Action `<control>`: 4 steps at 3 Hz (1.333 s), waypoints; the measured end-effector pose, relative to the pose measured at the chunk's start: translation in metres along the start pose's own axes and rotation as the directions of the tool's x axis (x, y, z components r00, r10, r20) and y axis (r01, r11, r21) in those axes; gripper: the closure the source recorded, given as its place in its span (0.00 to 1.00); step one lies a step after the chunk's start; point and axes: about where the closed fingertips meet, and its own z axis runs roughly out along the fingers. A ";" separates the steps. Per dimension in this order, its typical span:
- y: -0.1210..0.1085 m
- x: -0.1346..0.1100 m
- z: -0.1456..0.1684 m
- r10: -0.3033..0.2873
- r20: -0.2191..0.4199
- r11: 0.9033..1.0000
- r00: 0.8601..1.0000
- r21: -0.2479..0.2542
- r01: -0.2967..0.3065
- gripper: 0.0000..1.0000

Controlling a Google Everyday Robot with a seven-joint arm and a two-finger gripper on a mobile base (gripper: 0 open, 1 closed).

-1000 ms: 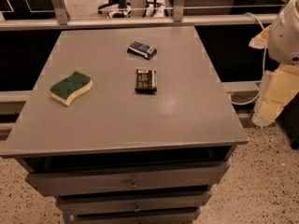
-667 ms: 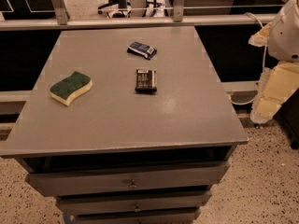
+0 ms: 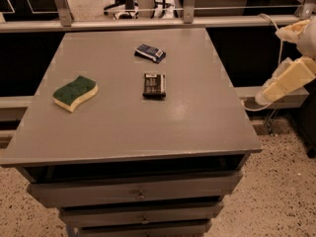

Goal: Move rxbar blueberry near sponge

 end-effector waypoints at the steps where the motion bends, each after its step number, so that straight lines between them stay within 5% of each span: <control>1: -0.031 0.005 0.008 0.046 0.129 0.996 0.990 0.065 -0.055 0.00; 2: -0.063 0.008 0.026 0.087 0.206 0.987 0.975 0.113 -0.112 0.00; 3: -0.063 0.007 0.028 0.089 0.211 0.987 0.973 0.112 -0.115 0.00; 4: -0.057 -0.010 0.055 0.133 0.291 0.981 0.947 0.099 -0.167 0.00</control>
Offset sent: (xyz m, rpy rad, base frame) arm 0.1024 -0.0402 -0.0130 0.2732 -0.2034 -0.1588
